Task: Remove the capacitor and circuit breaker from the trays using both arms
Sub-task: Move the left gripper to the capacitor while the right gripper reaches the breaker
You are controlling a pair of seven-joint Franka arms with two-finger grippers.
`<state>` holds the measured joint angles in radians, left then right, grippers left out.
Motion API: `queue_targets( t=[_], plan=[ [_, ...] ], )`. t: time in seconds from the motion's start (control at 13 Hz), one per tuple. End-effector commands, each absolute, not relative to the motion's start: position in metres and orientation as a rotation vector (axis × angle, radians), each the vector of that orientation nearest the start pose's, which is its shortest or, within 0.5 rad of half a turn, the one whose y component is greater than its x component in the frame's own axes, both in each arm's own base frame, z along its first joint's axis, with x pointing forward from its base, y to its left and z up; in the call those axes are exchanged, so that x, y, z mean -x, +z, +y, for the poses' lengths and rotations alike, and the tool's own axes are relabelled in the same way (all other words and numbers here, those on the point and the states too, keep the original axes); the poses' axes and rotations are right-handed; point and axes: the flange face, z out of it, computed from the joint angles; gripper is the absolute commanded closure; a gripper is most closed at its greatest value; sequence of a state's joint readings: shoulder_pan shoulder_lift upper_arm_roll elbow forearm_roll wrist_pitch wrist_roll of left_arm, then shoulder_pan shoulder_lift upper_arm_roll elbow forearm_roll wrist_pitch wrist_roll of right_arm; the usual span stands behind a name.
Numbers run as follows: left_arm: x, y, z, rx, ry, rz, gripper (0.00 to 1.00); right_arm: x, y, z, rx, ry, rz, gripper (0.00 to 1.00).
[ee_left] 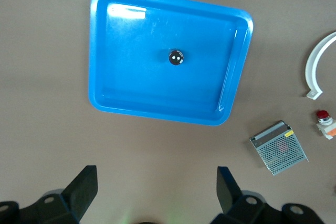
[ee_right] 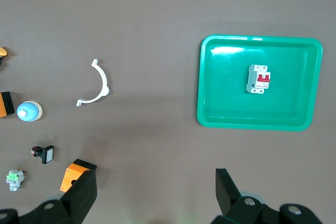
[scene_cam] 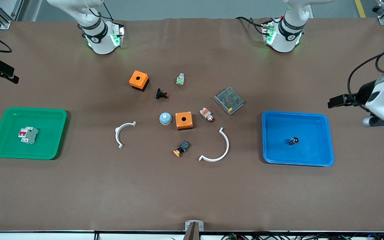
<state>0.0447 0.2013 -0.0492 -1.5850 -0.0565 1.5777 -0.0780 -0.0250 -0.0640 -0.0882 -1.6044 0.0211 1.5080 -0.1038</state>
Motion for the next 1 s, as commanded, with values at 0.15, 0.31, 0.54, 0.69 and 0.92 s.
queue_targets(
  t=[0.15,0.31,0.54,0.69,0.92],
  plan=[
    [-0.637,0.403,-0.017,3.192,0.418,-0.087,0.00,-0.516,0.642,-0.054,3.110,0.036,0.002,0.00],
    [-0.643,0.368,-0.019,3.200,0.348,-0.092,0.00,-0.519,0.642,-0.064,3.119,0.055,0.041,0.00],
    [-0.646,0.319,-0.037,3.211,0.232,-0.067,0.00,-0.554,0.599,-0.103,3.122,0.067,0.132,0.00],
    [-0.650,0.298,-0.049,3.210,0.216,-0.056,0.00,-0.589,0.532,-0.112,3.124,0.181,0.147,0.00],
    [-0.643,0.265,-0.050,3.202,0.187,-0.051,0.00,-0.605,0.469,-0.187,3.118,0.142,0.253,0.00]
  ],
)
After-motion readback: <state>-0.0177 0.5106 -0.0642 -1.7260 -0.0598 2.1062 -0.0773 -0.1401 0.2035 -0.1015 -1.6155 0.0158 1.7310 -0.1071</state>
